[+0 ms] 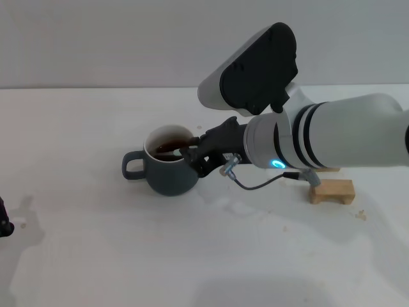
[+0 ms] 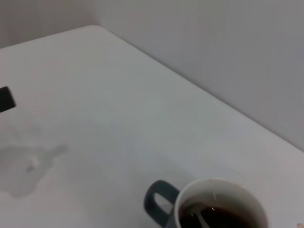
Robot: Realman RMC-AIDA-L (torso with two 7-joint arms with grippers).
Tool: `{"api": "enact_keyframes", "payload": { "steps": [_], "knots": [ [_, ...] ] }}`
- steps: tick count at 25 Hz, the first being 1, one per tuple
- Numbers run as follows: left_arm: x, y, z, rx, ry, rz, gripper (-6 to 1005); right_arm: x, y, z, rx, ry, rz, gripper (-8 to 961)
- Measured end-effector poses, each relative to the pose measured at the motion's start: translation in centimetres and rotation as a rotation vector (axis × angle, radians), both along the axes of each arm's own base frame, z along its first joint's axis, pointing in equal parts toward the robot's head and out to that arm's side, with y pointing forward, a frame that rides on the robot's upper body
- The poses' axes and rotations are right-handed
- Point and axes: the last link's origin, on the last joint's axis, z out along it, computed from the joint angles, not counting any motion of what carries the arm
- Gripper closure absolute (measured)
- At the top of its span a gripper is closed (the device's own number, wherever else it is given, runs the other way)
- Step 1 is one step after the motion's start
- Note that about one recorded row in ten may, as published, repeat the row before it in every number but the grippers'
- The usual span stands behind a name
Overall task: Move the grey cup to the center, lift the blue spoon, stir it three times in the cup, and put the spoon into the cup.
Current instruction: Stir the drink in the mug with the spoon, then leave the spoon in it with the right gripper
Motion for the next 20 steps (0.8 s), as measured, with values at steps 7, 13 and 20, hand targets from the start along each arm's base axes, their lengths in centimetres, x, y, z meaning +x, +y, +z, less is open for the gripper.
{"api": "enact_keyframes", "payload": {
  "steps": [7, 13, 20],
  "knots": [
    [0.0, -0.03, 0.02, 0.001, 0.0, 0.0, 1001, 0.05, 0.76, -0.24, 0.026, 0.017, 0.007, 672],
    [0.08, 0.14, 0.04, 0.001, 0.003, -0.005, 1001, -0.38, 0.66, -0.04, 0.035, 0.028, 0.025, 669],
    [0.08, 0.19, 0.08, 0.002, 0.006, -0.006, 1001, -0.28, 1.17, 0.62, 0.082, 0.039, 0.041, 584]
  ]
}}
